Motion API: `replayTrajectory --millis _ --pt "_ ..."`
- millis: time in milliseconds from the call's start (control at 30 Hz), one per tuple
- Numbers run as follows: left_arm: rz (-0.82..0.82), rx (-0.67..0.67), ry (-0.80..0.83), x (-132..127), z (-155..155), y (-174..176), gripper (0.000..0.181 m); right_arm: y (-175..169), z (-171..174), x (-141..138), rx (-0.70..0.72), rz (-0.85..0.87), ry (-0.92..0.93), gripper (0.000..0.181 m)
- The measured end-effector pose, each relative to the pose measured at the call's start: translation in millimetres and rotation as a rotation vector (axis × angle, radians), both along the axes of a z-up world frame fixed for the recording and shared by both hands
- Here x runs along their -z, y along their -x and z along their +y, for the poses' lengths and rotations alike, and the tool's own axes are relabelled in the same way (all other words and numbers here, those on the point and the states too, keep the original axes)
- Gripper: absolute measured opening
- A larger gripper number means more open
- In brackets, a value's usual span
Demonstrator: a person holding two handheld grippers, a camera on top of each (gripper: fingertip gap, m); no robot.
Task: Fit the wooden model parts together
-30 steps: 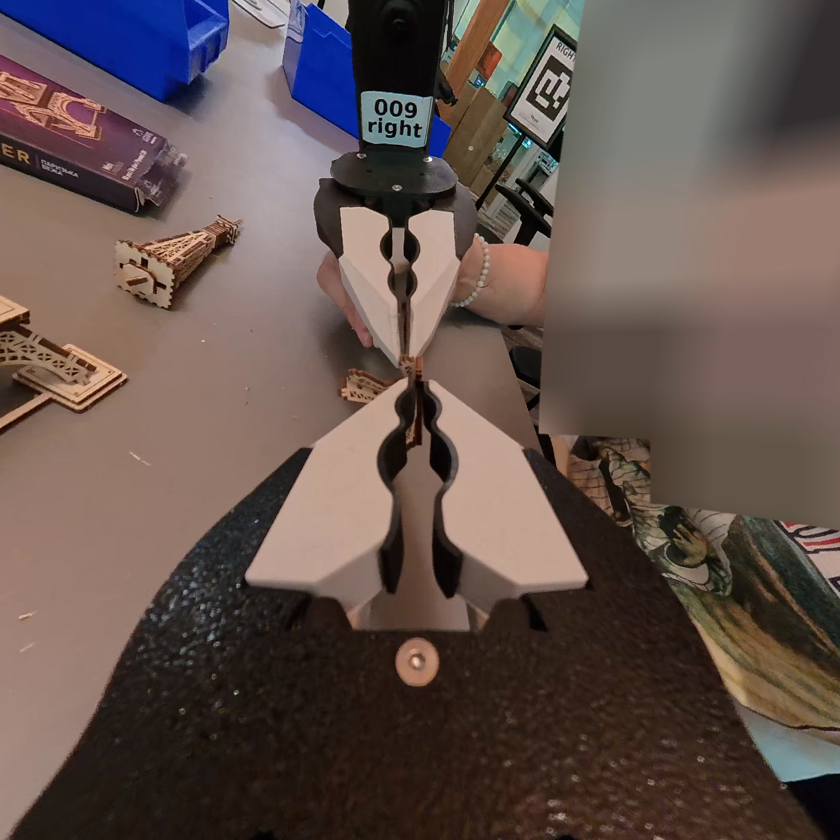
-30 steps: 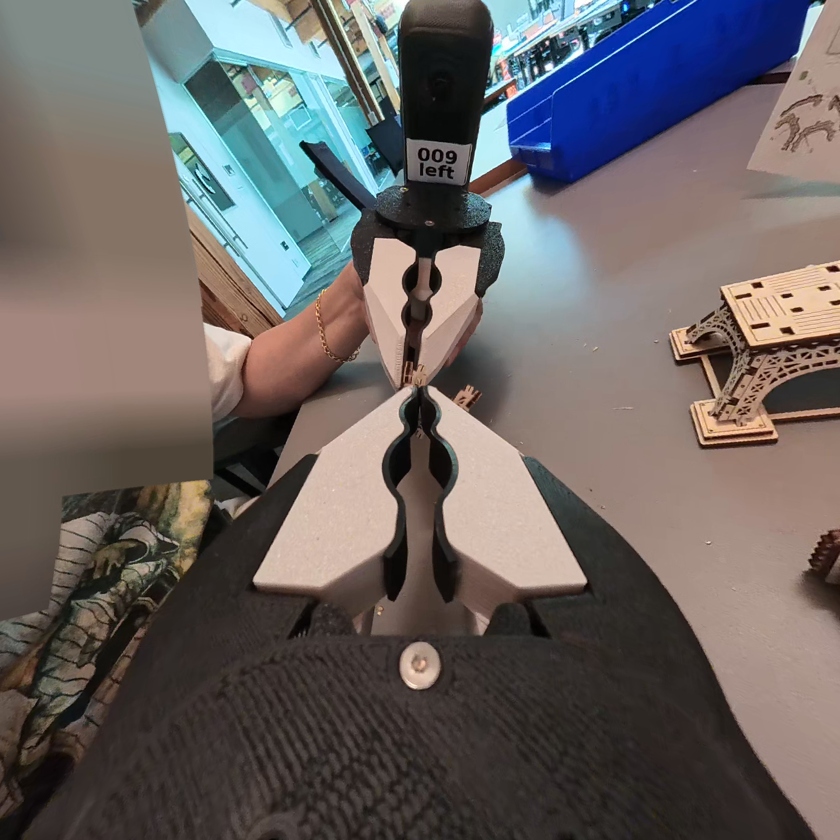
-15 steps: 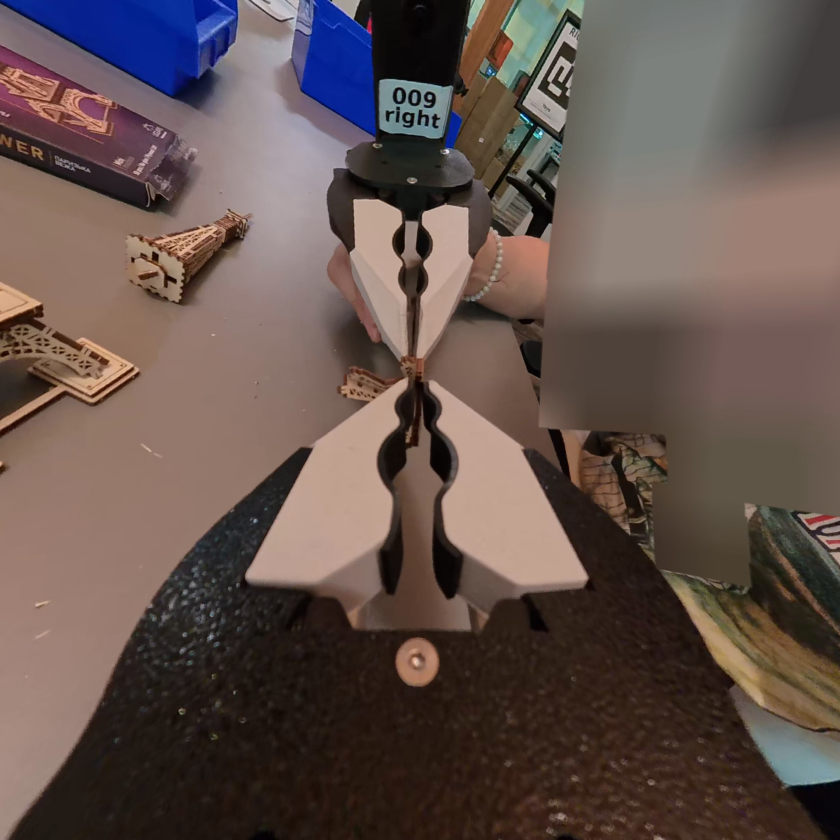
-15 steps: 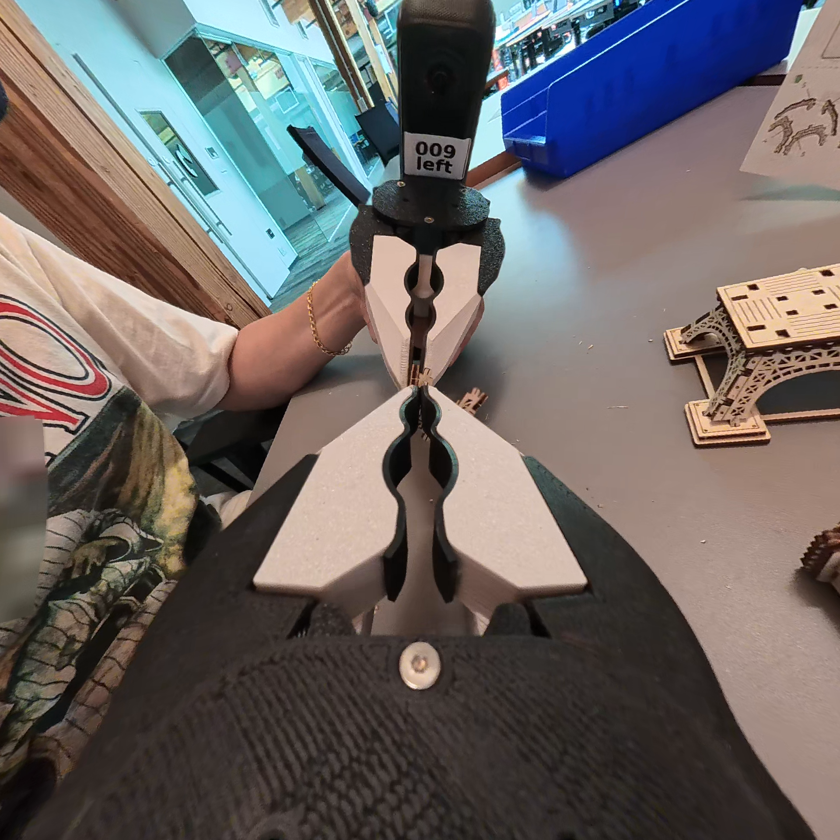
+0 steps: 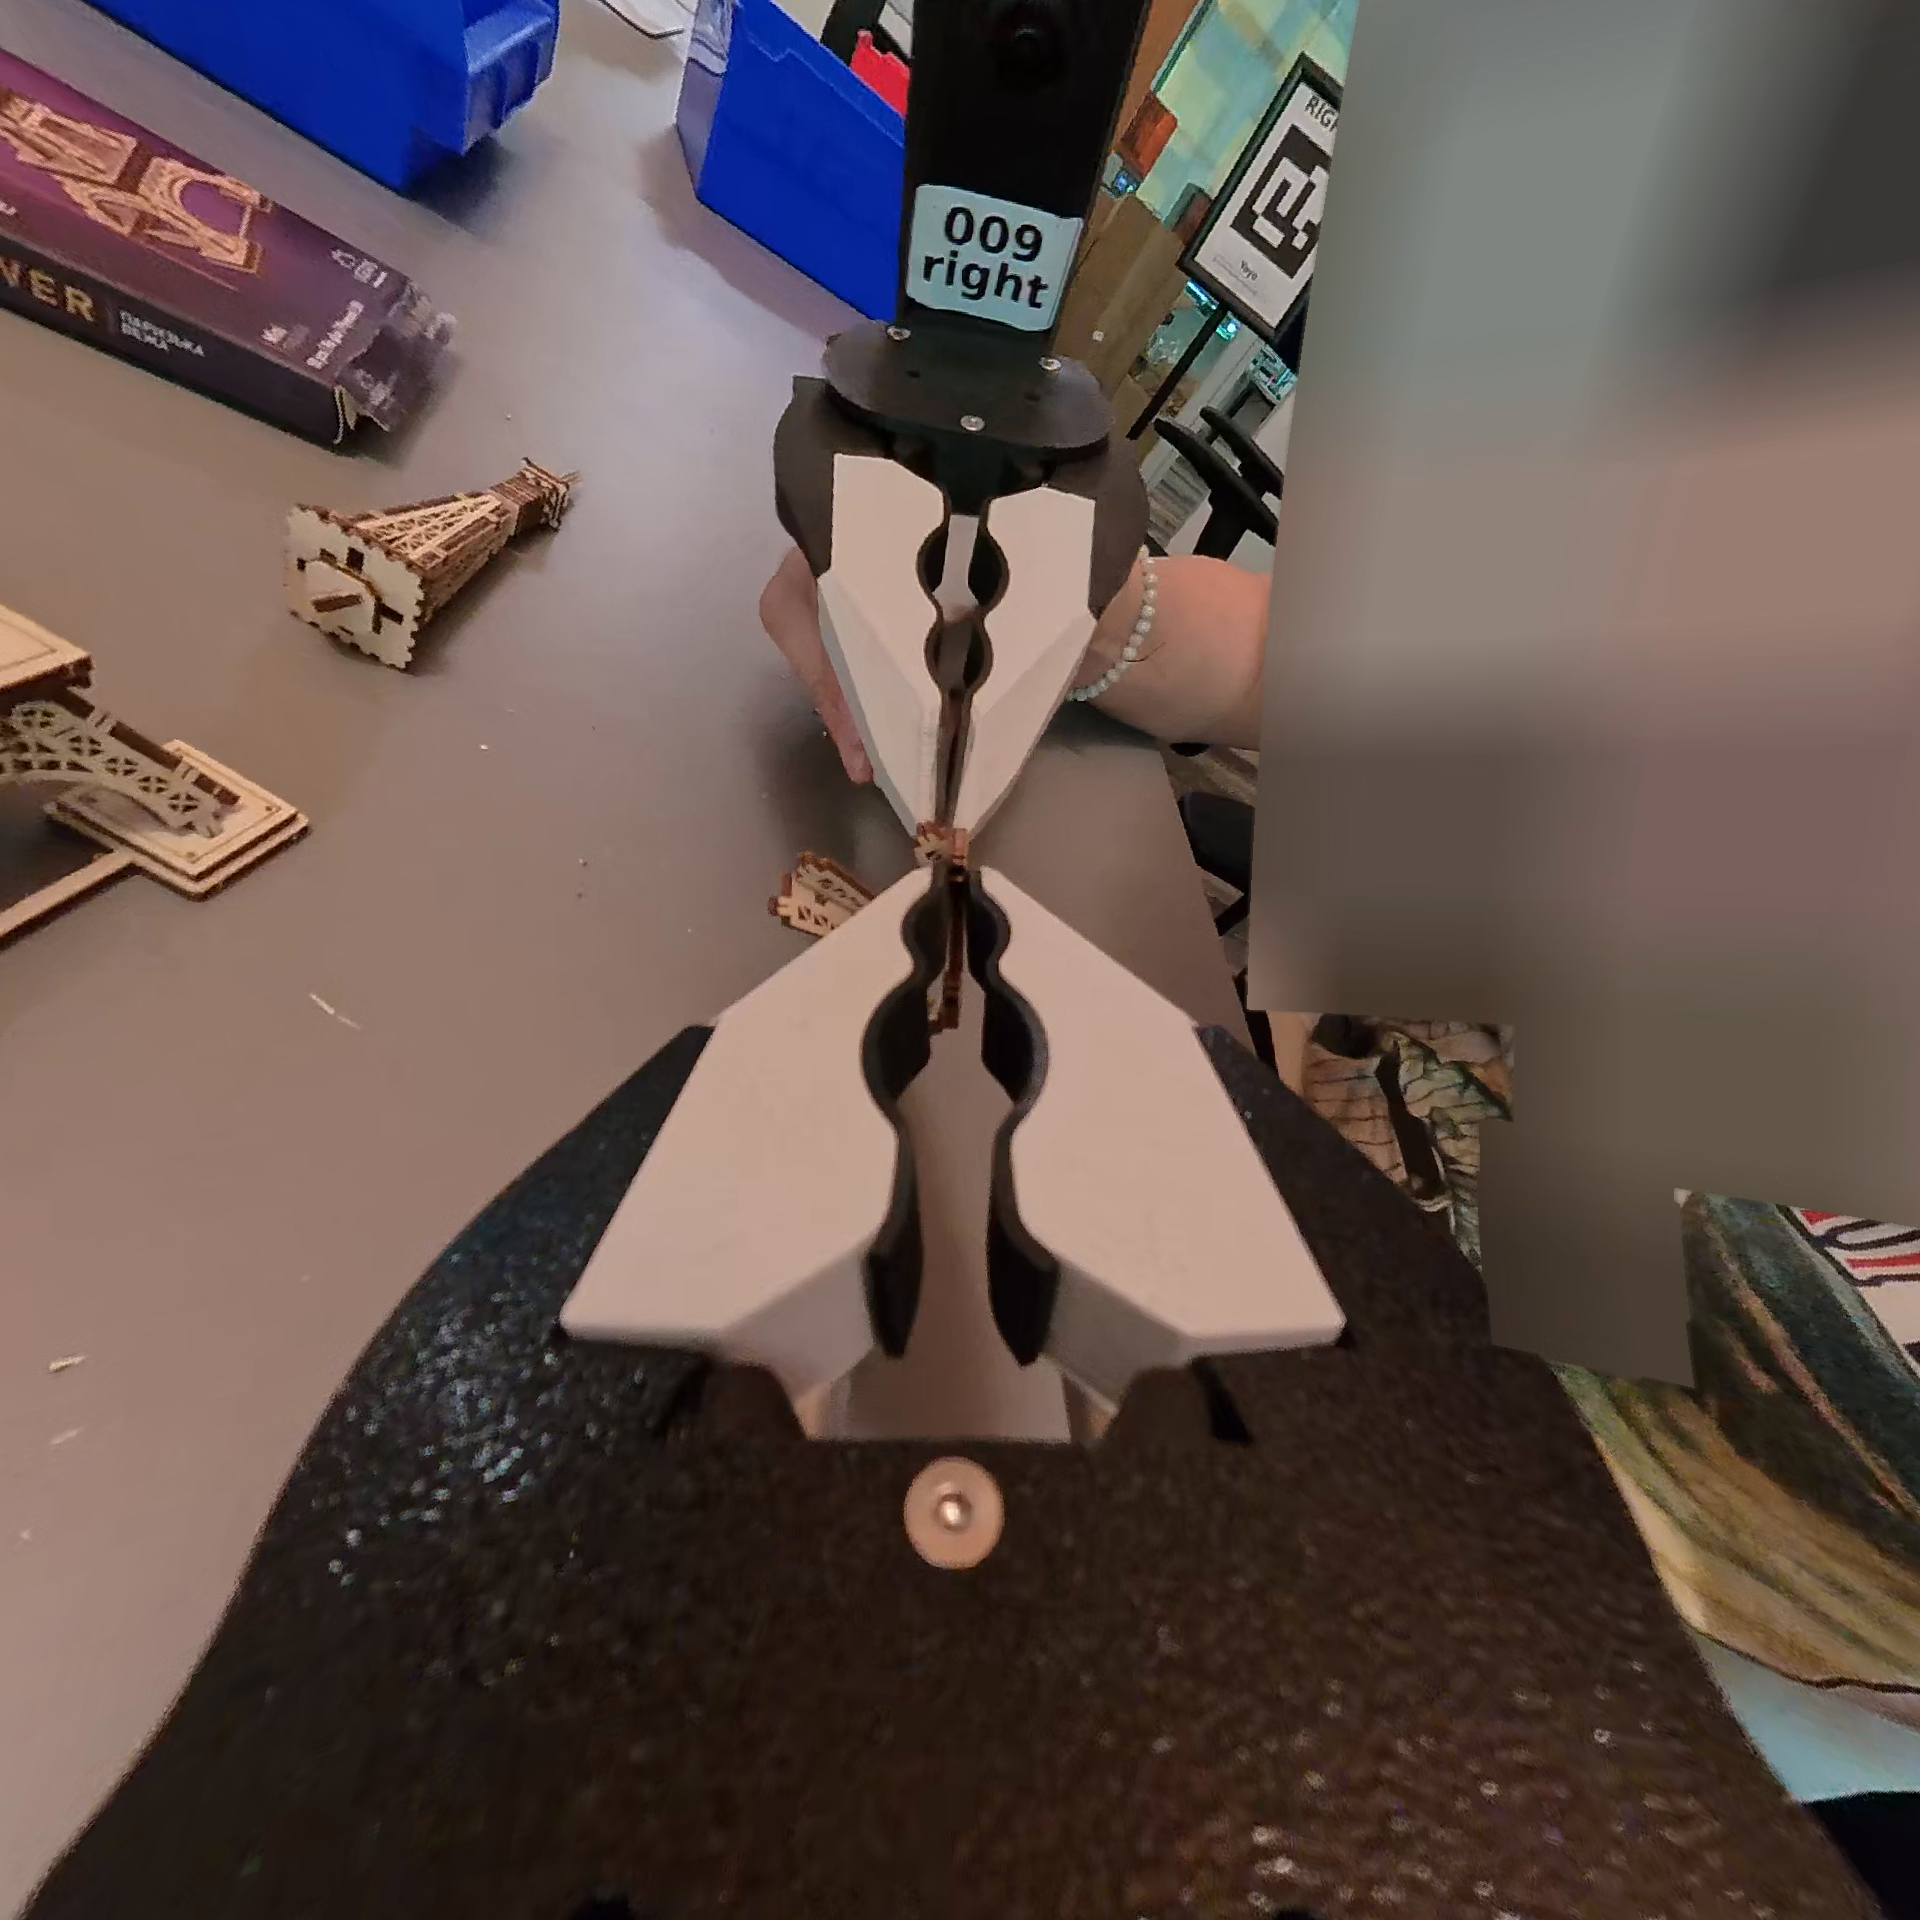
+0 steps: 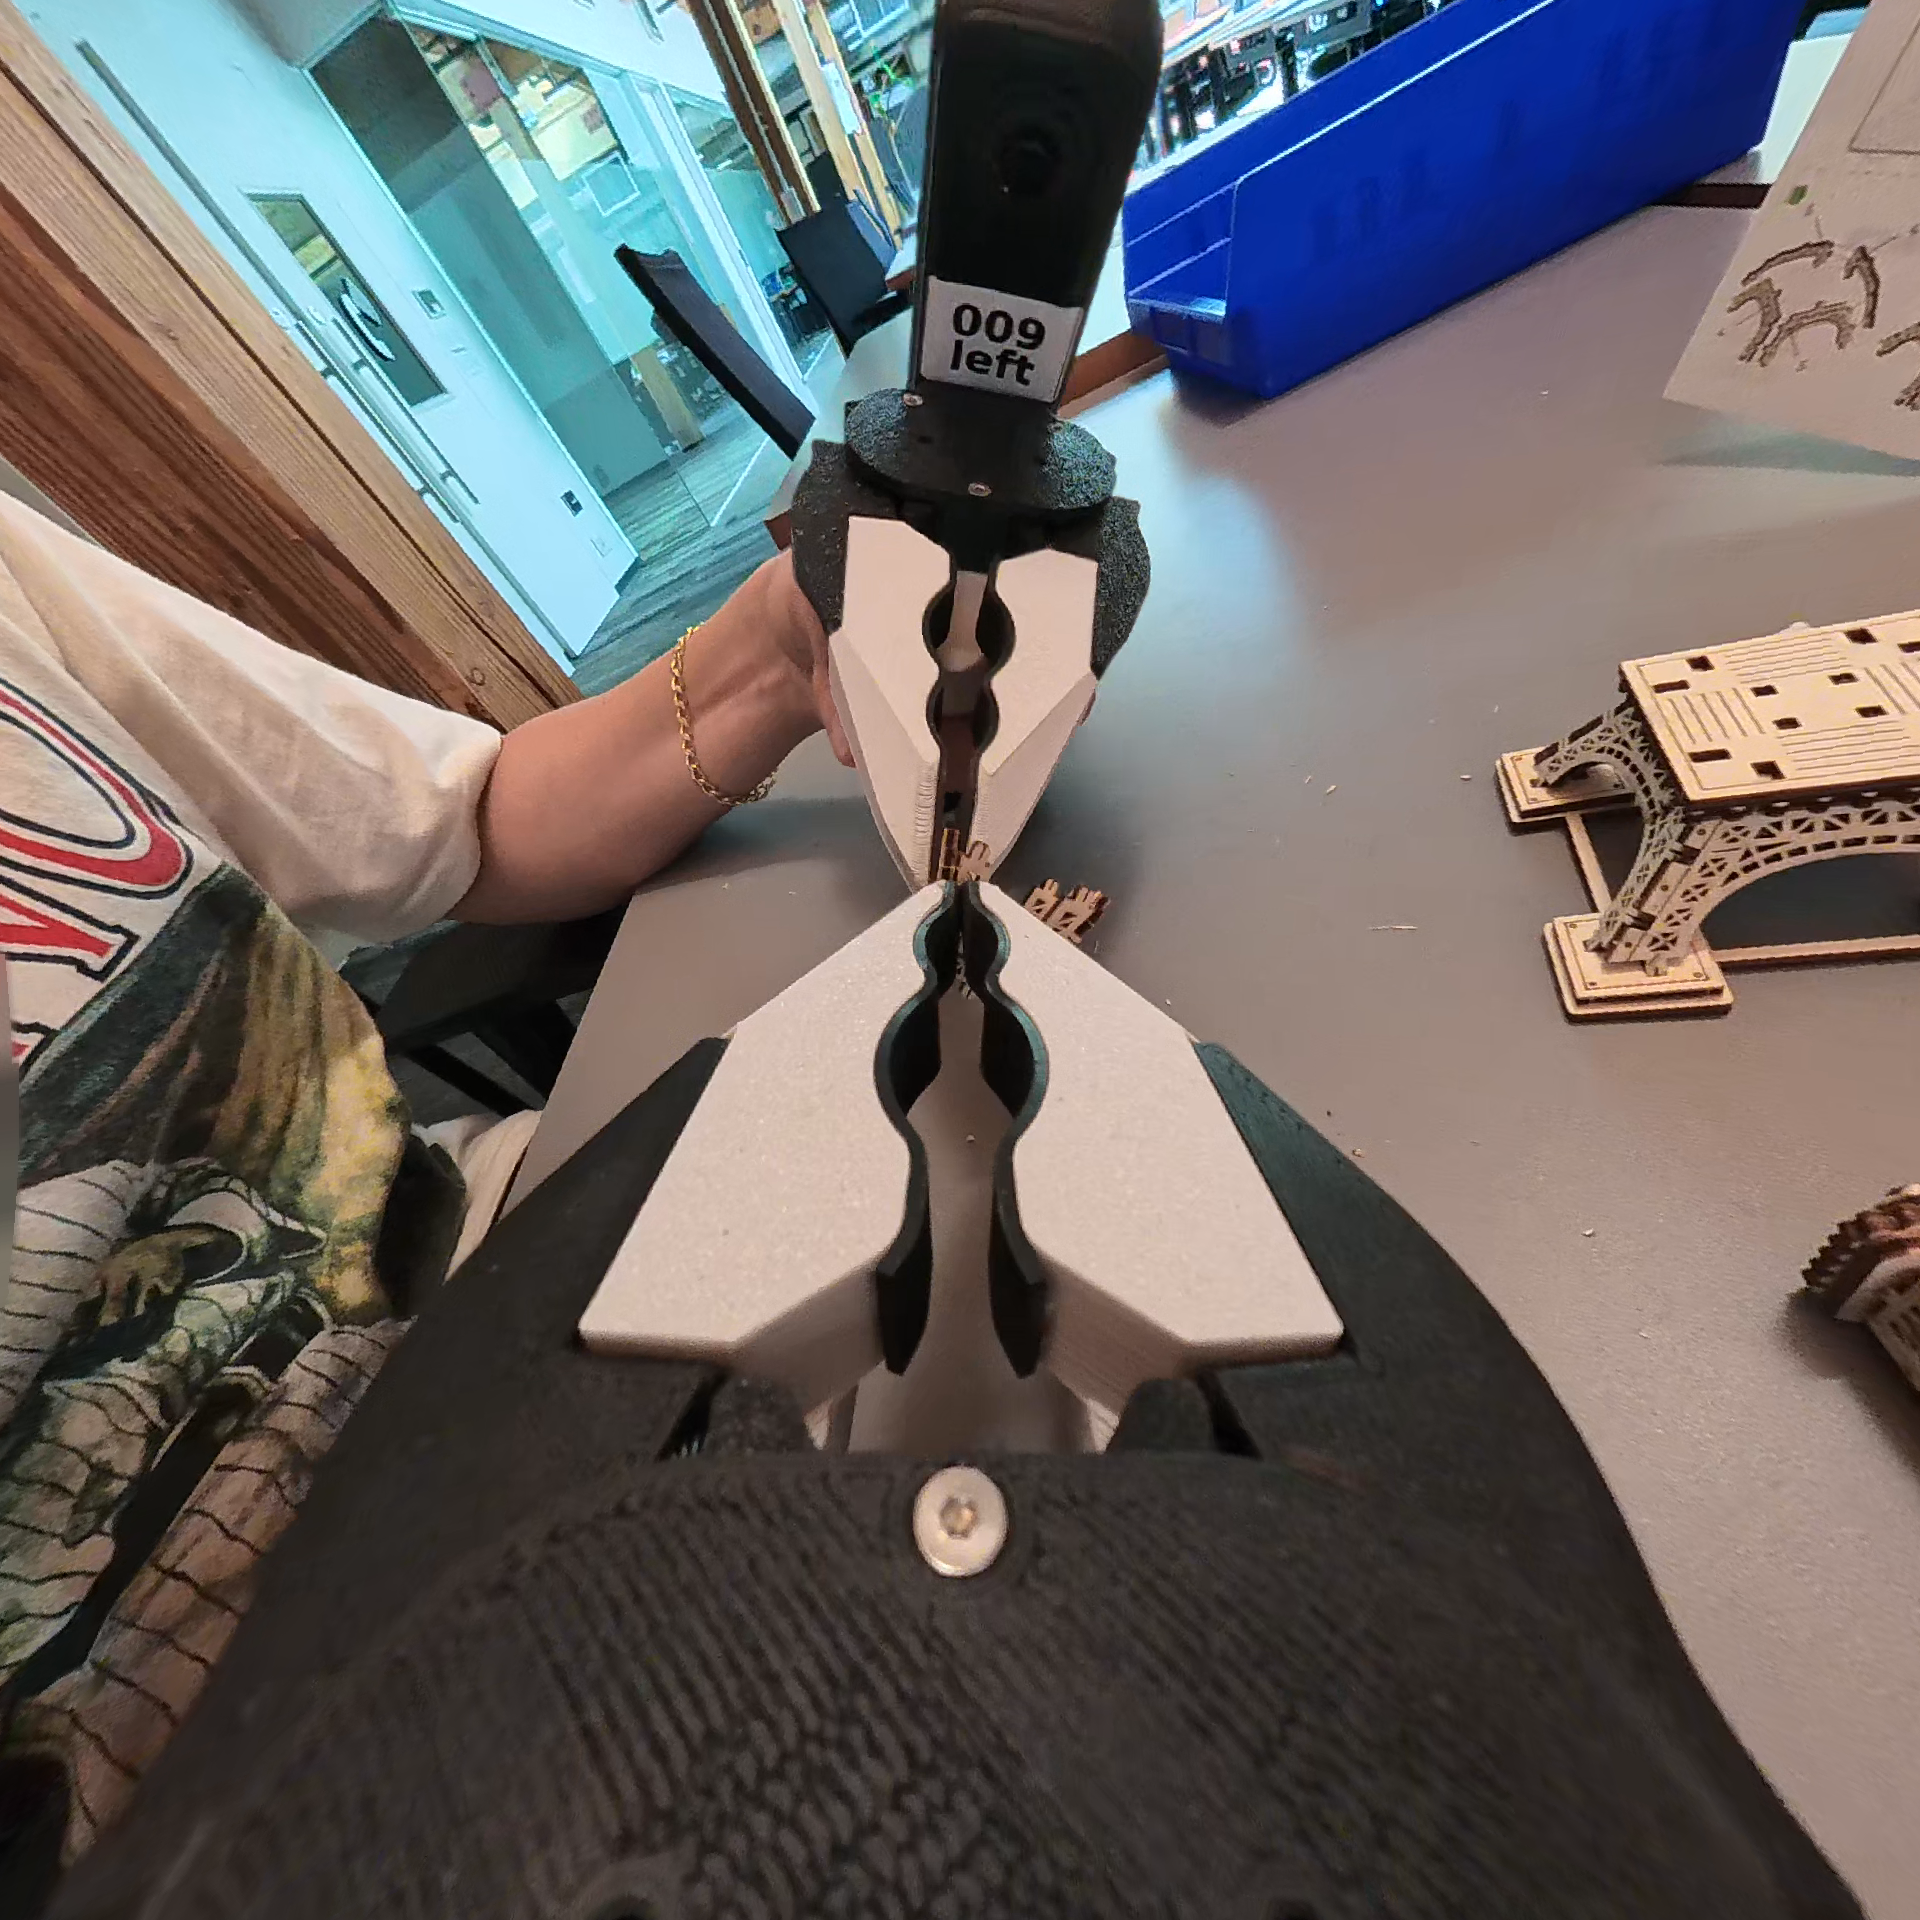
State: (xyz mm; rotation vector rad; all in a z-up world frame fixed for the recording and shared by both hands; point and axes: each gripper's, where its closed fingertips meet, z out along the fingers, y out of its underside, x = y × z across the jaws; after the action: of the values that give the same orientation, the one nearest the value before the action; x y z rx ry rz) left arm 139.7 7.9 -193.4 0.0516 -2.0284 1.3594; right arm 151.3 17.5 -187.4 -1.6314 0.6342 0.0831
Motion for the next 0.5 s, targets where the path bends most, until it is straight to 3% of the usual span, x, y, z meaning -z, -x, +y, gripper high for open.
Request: replayTrajectory --millis 500 --pt "-0.013 -0.060 -0.076 15.0 -2.1 -9.5 0.000 -10.1 -1.5 15.1 0.085 0.019 0.114 0.000"
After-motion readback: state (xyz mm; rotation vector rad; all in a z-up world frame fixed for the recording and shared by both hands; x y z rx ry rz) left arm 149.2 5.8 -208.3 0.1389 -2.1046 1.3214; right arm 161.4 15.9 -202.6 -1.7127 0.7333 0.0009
